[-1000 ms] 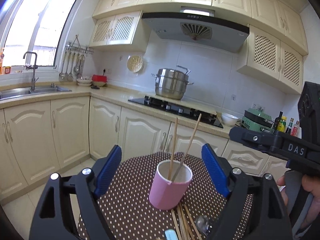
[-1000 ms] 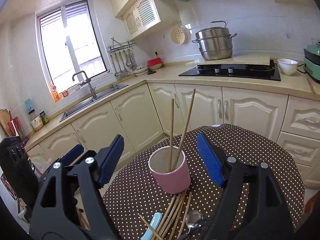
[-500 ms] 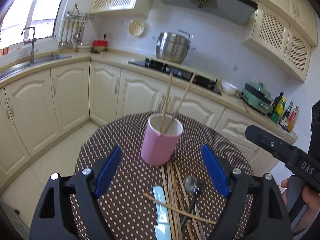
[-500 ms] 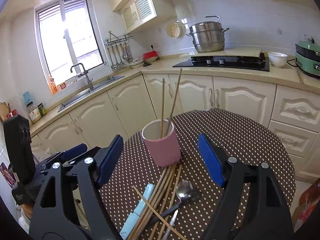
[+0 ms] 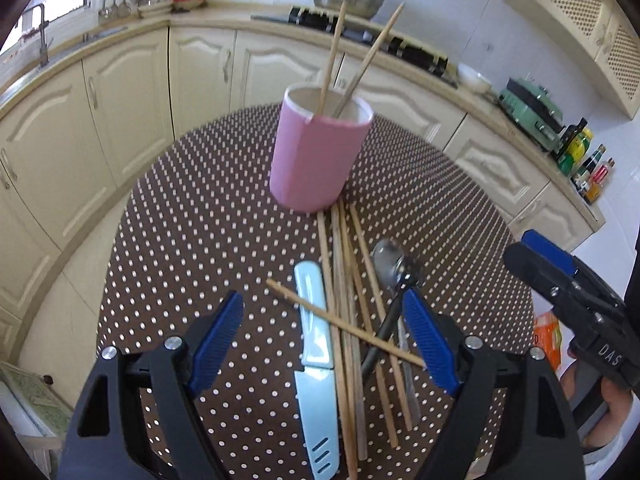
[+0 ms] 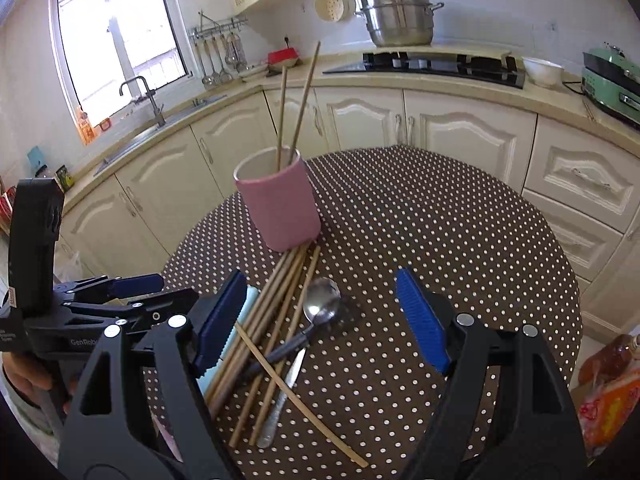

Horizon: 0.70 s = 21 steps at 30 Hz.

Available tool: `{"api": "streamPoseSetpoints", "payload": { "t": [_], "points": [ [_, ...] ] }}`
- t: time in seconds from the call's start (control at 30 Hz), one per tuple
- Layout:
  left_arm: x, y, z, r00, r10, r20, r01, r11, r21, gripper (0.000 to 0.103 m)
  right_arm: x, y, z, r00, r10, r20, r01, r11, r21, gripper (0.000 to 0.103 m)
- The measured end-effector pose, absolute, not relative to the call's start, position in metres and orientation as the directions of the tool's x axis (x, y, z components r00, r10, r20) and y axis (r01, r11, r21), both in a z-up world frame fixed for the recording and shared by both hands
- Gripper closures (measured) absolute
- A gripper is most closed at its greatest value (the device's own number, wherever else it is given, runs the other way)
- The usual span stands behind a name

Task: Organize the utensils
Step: 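Move both open tools back over the utensil pile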

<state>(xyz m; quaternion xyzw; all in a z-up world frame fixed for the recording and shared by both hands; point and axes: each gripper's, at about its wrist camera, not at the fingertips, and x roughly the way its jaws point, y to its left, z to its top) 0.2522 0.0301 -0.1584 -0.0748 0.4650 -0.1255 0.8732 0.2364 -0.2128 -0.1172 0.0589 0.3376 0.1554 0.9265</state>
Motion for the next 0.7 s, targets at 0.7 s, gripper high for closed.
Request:
{"api": "streamPoseSetpoints", "payload": {
  "t": [0.7],
  "points": [
    [0.253,0.044,-0.193,0.477,-0.288,-0.830,0.034,0.950,-0.310,0.034,0.245,-0.189,-0.160,0.564,0.337,-0.754,-0.372,0.919,0.132,0.027]
  ]
}}
